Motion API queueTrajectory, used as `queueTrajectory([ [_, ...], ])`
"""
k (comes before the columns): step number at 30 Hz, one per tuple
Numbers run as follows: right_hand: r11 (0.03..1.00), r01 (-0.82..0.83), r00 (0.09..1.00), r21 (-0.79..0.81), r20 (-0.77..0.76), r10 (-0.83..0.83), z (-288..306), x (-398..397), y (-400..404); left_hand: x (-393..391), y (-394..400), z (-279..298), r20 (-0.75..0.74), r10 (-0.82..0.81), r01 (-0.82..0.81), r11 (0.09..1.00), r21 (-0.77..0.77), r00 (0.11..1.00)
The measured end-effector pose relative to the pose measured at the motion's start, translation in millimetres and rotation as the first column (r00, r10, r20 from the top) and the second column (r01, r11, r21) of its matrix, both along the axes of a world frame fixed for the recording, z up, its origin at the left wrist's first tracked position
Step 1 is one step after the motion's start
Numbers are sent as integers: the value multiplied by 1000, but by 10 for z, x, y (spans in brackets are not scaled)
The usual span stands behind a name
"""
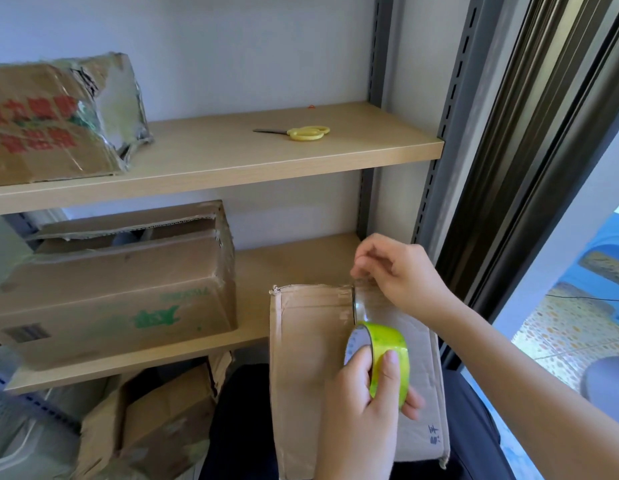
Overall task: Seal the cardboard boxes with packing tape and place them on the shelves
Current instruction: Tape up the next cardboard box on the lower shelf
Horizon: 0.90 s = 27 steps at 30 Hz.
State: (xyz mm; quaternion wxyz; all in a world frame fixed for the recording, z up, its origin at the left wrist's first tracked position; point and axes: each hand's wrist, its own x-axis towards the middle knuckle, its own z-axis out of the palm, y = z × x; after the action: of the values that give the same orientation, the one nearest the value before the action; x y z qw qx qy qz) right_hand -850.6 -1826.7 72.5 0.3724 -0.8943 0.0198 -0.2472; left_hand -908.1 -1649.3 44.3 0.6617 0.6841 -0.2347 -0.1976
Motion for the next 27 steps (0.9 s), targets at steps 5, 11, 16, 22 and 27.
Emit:
queueTrajectory([
  [5, 977, 23, 1000, -213, 26, -18, 215, 211, 43, 66, 15, 95, 83, 36, -35, 999, -10, 996],
  [11, 922, -95, 925, -374, -376, -57, 88, 574, 6, 262, -36, 208, -93, 64, -60, 997, 46, 994],
  [16, 932, -126, 892, -339, -449, -43, 134, 657, -75, 356, -27, 320, -241, -14, 2, 999, -51, 970],
  [22, 912, -196, 793, -360, -606, -69, -44, 725, -81, 330, -35, 209, -306, -64, 42, 996, -78, 950],
  [27, 861, -196, 764, -469, -624, -166, 47, 628, -150, 298, 18, 126, -373, -117, 69, 988, -140, 921],
])
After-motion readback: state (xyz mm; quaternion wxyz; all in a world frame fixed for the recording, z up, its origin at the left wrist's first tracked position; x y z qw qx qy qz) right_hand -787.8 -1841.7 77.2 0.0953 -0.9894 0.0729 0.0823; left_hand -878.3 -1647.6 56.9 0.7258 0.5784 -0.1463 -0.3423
